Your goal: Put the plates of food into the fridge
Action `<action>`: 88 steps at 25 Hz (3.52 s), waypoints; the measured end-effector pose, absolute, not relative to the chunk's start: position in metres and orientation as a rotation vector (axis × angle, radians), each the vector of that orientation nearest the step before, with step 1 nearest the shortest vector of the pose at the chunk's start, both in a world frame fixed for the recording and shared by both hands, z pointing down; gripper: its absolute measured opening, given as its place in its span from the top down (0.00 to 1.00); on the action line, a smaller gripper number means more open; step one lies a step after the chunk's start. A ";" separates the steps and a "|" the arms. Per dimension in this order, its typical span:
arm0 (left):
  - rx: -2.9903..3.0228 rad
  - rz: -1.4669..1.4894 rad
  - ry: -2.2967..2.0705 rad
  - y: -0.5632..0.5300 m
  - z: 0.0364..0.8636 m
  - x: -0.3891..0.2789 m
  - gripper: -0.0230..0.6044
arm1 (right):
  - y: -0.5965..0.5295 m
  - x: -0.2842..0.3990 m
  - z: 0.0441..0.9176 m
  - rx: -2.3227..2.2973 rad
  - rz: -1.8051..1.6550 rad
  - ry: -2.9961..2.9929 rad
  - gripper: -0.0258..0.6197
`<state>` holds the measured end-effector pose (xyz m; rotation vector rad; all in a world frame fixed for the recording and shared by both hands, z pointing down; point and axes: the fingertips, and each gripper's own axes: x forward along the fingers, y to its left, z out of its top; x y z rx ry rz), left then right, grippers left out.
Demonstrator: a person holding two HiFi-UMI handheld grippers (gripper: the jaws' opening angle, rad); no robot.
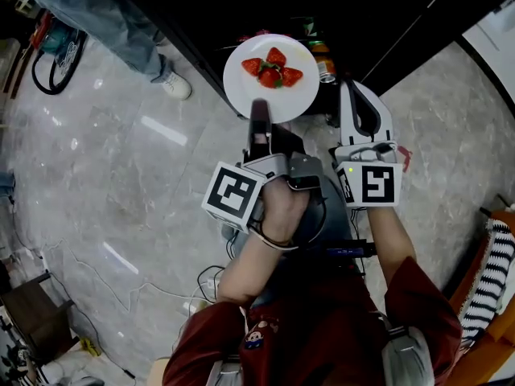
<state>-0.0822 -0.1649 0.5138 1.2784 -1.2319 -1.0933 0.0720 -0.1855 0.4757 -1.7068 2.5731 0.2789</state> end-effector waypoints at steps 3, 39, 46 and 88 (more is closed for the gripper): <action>1.277 -1.094 -1.243 -0.167 0.516 -0.081 0.93 | -0.186 0.075 0.480 -1.708 0.292 2.560 0.95; 1.271 -1.089 -1.348 -0.217 0.528 -0.094 0.93 | -0.176 0.072 0.499 -1.728 0.290 2.585 0.95; 1.250 -1.082 -1.348 -0.230 0.530 -0.096 0.93 | -0.170 0.072 0.502 -1.740 0.290 2.592 0.96; 1.256 -1.173 -1.319 -0.292 0.533 -0.094 0.92 | -0.174 0.079 0.510 -1.757 0.280 2.585 0.95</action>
